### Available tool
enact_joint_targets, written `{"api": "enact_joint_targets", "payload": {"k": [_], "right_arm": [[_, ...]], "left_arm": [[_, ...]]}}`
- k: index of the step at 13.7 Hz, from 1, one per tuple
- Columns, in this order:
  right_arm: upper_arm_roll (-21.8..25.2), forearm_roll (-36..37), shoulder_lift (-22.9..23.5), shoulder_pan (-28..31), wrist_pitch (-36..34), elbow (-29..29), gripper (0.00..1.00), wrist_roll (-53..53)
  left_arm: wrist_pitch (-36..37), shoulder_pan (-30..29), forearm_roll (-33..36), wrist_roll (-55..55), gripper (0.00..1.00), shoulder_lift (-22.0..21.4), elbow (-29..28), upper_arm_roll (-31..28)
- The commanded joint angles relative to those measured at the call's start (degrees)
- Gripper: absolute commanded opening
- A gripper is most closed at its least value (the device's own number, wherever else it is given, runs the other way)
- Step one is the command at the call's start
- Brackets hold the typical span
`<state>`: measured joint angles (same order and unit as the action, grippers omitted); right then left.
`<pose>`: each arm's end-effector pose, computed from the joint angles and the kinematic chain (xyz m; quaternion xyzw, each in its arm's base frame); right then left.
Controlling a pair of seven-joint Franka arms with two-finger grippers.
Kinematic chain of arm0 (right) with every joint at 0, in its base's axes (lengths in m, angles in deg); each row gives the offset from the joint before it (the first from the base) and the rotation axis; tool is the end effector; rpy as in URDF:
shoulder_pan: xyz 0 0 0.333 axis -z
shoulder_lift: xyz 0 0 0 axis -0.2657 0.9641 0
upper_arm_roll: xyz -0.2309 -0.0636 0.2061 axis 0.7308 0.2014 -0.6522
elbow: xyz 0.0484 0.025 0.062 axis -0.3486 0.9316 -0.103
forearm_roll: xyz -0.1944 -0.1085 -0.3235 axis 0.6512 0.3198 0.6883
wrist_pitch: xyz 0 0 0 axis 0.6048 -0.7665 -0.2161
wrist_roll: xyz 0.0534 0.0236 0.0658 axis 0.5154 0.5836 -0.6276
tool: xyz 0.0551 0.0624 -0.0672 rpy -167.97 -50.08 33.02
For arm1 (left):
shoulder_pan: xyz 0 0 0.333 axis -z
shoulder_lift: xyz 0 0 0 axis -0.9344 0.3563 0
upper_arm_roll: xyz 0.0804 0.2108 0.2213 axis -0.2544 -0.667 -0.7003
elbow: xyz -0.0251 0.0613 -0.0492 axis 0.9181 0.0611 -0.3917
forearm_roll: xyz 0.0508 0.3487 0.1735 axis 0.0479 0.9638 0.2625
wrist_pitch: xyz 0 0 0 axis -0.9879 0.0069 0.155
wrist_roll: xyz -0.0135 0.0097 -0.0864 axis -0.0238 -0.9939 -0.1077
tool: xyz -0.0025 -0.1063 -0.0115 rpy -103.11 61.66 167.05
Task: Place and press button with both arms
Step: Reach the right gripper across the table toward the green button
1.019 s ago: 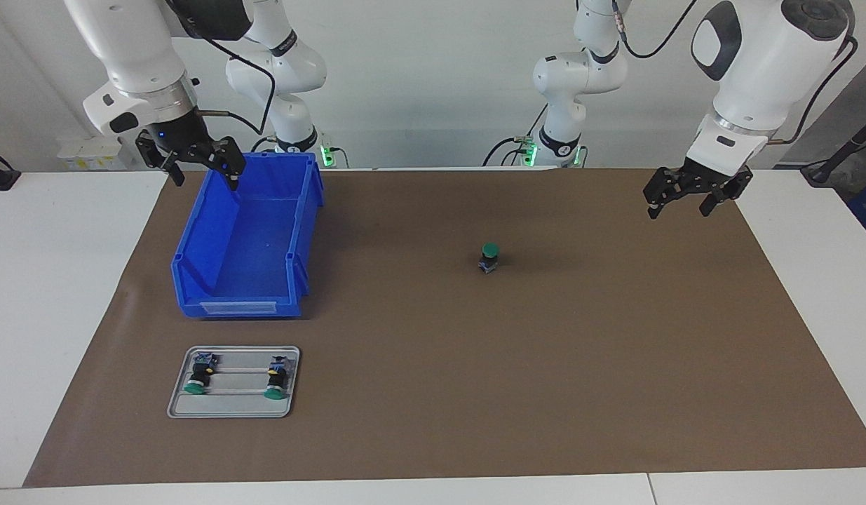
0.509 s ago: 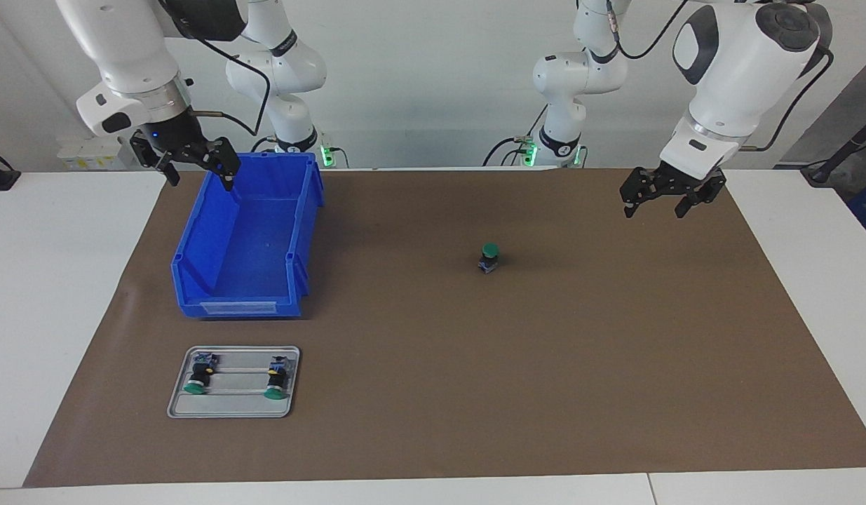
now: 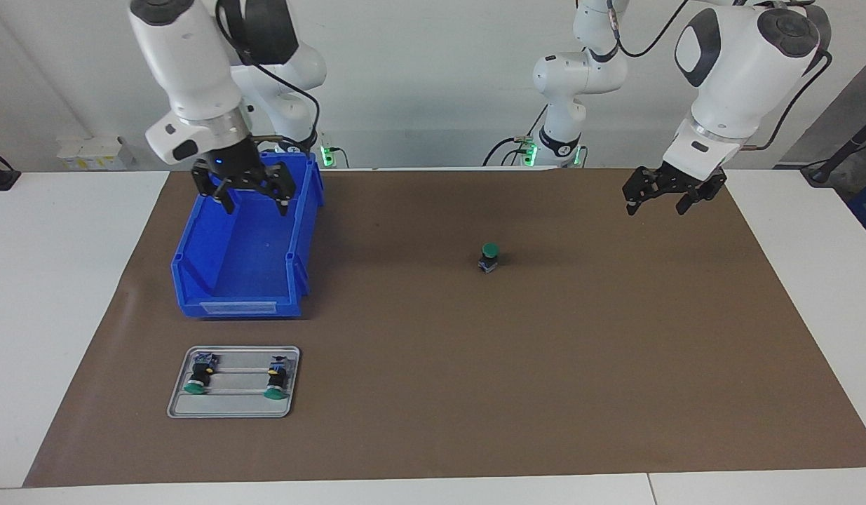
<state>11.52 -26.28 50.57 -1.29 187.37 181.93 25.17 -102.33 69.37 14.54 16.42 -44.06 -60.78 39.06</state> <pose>0.5617 0.1312 0.5719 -0.9979 0.0532 -0.0327 0.0156 0.5616 -0.0589 0.5837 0.9993 -0.0322 -0.0182 0.0015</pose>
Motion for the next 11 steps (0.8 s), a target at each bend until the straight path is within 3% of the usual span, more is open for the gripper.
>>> {"api": "enact_joint_targets", "payload": {"k": [1,6,9,11], "right_arm": [[0.0,-0.8,6.5,-8.3,7.3,-0.3,1.00,9.7],[0.1,0.0,15.9,-23.5,22.4,-0.8,1.00,36.6],[0.1,0.0,18.4,-27.4,26.7,-0.8,1.00,50.1],[0.2,2.6,23.1,-31.8,29.5,-1.7,1.00,59.5]], "left_arm": [[0.2,-0.9,-0.7,0.4,1.00,-1.8,-1.9,-0.2],[0.3,-2.8,-0.4,1.5,1.00,-1.8,-1.7,-0.4],[-0.5,-3.1,0.1,1.5,1.00,-1.6,1.0,-0.4],[-0.7,-3.1,0.3,1.5,1.00,-1.0,3.0,-0.3]]}}
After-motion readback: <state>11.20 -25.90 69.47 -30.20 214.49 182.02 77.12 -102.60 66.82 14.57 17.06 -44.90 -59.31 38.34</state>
